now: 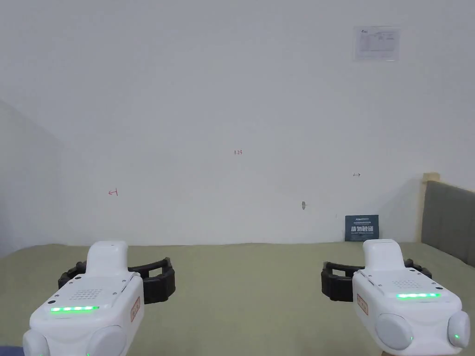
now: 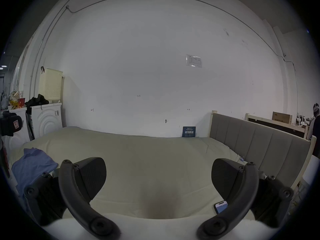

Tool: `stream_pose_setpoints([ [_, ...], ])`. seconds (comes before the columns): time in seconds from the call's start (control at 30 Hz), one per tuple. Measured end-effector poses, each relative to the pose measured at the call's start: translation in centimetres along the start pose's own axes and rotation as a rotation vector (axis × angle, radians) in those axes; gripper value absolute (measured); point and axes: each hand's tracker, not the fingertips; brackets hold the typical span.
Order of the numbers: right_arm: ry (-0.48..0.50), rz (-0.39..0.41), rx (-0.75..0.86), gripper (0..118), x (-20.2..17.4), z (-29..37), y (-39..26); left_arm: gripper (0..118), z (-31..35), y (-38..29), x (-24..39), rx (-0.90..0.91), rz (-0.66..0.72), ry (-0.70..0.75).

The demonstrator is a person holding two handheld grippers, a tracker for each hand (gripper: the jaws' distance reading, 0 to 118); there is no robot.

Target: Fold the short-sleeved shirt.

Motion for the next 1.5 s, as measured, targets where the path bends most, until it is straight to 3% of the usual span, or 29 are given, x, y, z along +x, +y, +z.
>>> stream_pose_setpoints([
  [0.83, 0.026, 0.011, -0.016, 118, -0.06, 0.05, -0.24, 118, 0.15, -0.42, 0.03, 0.017, -0.054, -0.016],
  [1.17, 0.054, 0.032, -0.008, 118, -0.02, -0.07, -0.53, 118, -0.16, -0.34, -0.4, 0.002, 0.0, -0.041],
  [1.5, -0.002, 0.008, -0.002, 118, 0.23, -0.18, -0.67, 118, -0.35, -0.36, -0.61, 0.027, -0.007, 0.008],
])
